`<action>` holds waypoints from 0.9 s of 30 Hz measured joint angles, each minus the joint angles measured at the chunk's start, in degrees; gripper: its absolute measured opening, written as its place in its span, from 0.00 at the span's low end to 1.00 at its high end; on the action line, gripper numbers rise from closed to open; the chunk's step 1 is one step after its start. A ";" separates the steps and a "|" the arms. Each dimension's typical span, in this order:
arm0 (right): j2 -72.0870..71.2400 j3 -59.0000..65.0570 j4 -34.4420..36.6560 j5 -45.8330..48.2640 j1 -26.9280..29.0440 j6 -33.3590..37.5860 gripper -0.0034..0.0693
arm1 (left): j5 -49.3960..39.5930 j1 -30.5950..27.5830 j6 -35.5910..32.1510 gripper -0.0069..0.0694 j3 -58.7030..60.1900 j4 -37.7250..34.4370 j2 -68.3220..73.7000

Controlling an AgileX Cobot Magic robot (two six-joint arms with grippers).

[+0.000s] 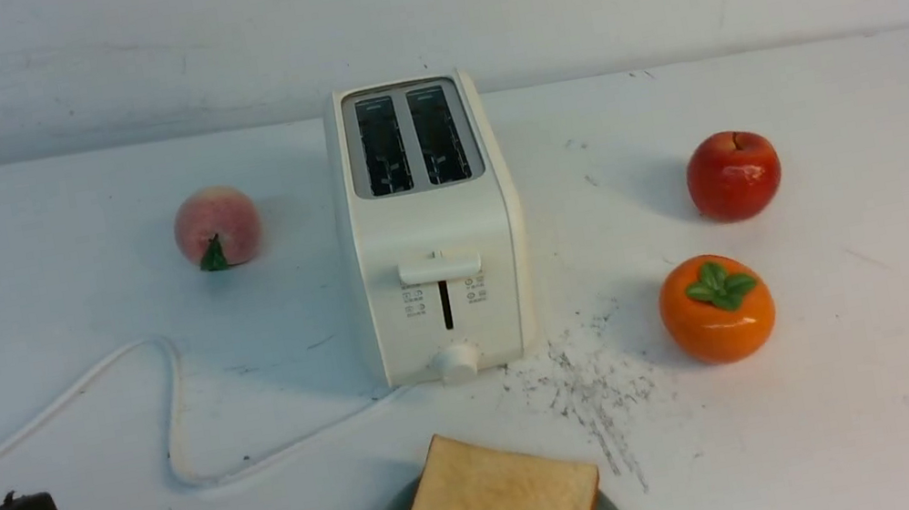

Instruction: Take toasted bread from bread machine on white table place on plate.

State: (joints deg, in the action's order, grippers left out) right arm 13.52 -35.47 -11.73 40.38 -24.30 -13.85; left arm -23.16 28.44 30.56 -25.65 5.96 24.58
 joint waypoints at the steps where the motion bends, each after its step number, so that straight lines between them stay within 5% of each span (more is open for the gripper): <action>1: -2.43 2.89 -1.02 -1.46 0.00 -1.73 0.03 | 0.81 0.00 0.00 0.07 0.36 0.00 0.00; 10: -14.17 19.89 -6.94 -12.39 0.00 -9.52 0.05 | 6.35 0.00 0.05 0.07 1.33 -0.06 0.06; 27: -14.17 20.77 -6.96 -12.45 0.00 -10.06 0.06 | 7.07 0.00 0.05 0.07 1.45 -0.01 0.06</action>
State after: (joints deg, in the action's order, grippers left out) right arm -0.65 -14.71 -18.69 27.94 -24.30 -23.91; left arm -16.08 28.44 30.61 -24.20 5.95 24.63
